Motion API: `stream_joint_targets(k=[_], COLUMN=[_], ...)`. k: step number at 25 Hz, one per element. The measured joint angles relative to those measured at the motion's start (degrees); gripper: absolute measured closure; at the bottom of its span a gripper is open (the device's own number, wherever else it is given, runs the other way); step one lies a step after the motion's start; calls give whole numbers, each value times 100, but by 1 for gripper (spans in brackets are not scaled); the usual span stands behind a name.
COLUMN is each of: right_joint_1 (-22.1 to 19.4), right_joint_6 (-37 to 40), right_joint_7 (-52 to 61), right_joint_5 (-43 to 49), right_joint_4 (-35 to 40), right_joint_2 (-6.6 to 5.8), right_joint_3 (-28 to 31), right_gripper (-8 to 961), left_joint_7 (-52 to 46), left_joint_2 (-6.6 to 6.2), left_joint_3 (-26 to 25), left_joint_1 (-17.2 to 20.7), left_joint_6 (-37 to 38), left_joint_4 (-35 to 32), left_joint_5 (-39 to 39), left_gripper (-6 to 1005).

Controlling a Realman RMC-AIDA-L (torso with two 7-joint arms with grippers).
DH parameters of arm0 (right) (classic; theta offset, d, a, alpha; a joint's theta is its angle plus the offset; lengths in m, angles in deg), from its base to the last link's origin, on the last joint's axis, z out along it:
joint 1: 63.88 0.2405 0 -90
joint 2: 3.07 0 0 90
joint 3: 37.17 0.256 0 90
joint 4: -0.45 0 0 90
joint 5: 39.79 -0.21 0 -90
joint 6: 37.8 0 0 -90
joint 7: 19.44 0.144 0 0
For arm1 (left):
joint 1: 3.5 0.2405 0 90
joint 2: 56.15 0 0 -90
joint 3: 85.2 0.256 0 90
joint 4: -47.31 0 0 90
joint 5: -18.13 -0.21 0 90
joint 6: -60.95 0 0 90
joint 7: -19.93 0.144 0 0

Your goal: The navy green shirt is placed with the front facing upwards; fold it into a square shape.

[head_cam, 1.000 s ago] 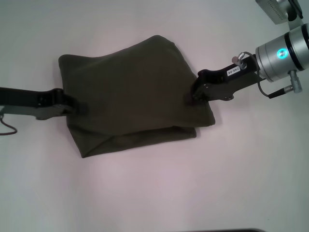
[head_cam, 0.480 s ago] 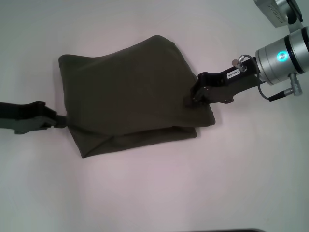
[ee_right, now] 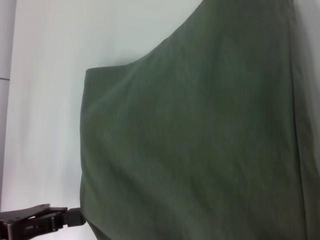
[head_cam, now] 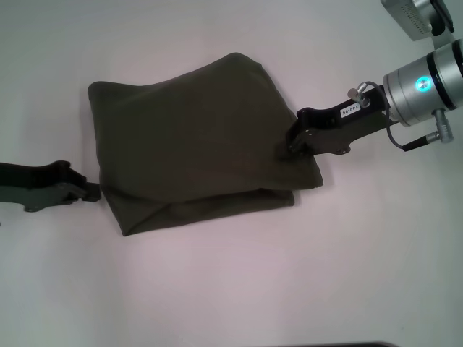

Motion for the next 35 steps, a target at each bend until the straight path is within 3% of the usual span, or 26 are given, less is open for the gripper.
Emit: stream_joint_targets(k=[10,17,22,35], right_joint_1=[12,-12,-7,-26], right_joint_6=[-37,-41,-42,-45], right_joint_7=[-9,-17,-17,-18], right_joint_5=[4,6,4,2], right_joint_4=[-37,-26,-33,-38], right_joint_2=[26,20,28,9], right_joint_3=[-10,-9,-1,0], right_gripper=[930,926,924,918], left_joint_7=[0,-21,-37,-245], left_joint_2=[292,85,13,259], left_joint_3=[278,-65,-233,325], left_joint_1=[-373,-105,-14,-352], left_joint_6=[-301,155,269,-287], left_joint_4=[-339,195,317,-70], left_joint_5=[-61,-77,-80,-135], left_gripper=[993,993,993,992])
